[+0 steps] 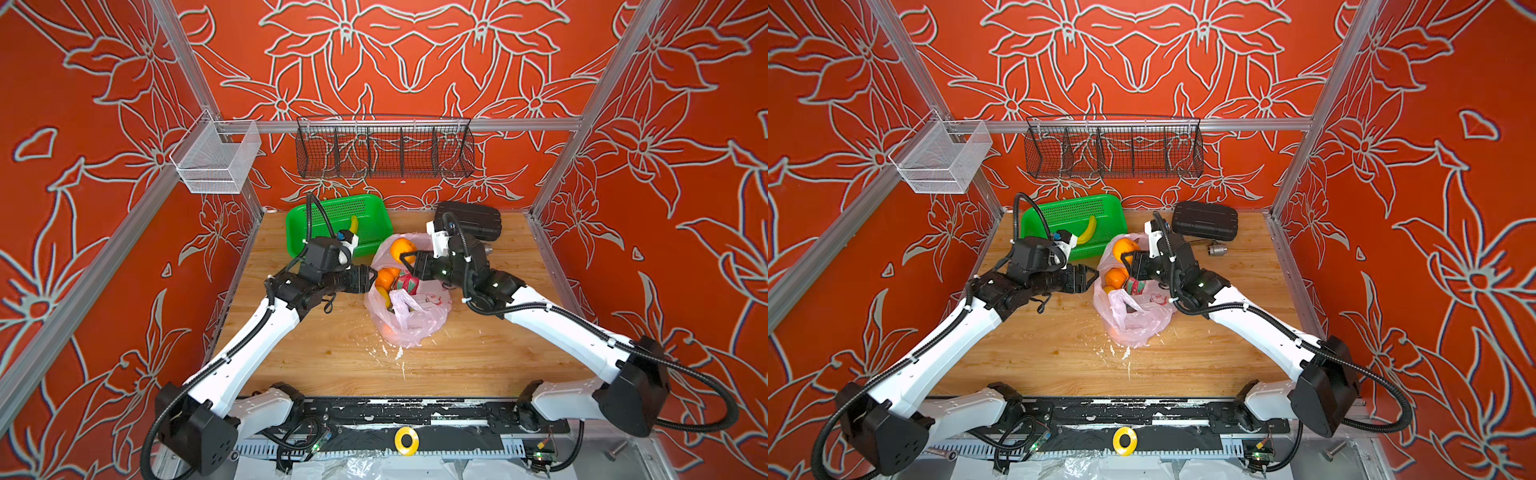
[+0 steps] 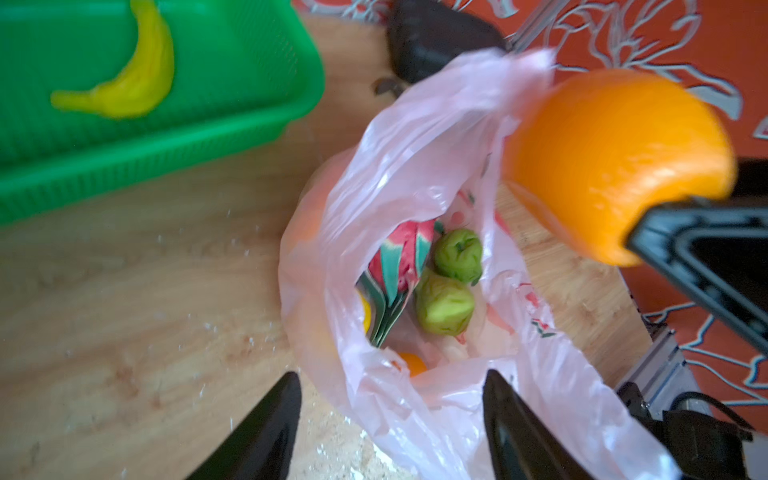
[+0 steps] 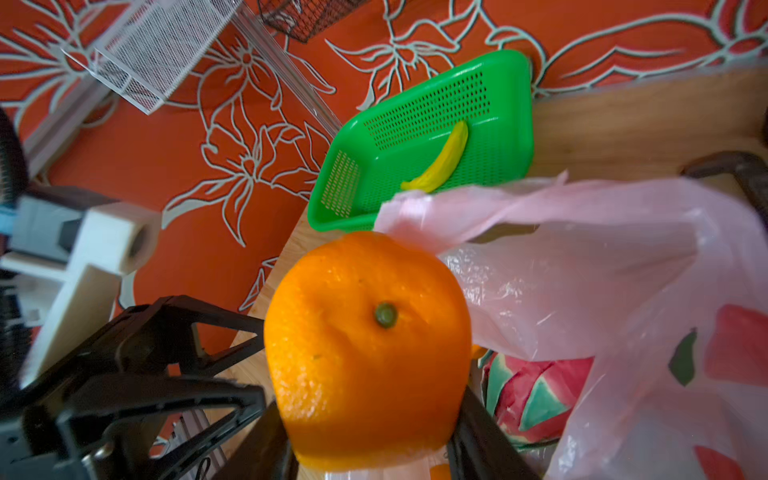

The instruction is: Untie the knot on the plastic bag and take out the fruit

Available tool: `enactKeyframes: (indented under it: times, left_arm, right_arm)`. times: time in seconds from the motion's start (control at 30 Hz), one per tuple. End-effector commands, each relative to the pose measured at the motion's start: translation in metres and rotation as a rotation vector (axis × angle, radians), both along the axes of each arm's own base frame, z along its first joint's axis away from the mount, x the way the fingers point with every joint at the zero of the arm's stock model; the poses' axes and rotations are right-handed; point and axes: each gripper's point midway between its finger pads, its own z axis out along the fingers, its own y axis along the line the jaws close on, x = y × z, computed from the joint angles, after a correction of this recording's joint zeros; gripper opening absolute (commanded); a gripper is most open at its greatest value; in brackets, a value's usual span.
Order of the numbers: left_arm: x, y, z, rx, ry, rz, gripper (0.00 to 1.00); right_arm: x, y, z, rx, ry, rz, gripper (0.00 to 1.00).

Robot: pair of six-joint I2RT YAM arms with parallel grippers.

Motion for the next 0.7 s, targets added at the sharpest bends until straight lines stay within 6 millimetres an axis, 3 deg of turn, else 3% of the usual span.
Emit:
enactKeyframes:
  times: [0.0, 0.1, 0.37, 0.67]
  left_arm:
    - [0.003, -0.021, 0.042, 0.044, -0.336, -0.217, 0.76]
    - [0.007, -0.033, 0.058, 0.107, -0.504, -0.317, 0.79]
    - [0.024, -0.067, 0.073, 0.172, -0.784, -0.426, 0.79]
    - [0.030, -0.092, 0.093, 0.168, -0.905, -0.455, 0.91]
  right_arm:
    - [-0.009, -0.007, 0.036, 0.053, -0.007, 0.080, 0.53]
    - [-0.016, -0.009, 0.048, 0.068, 0.023, 0.144, 0.53]
    - [-0.038, 0.000, 0.087, 0.188, 0.031, 0.263, 0.53]
    - [-0.044, 0.008, 0.092, 0.253, 0.065, 0.313, 0.53]
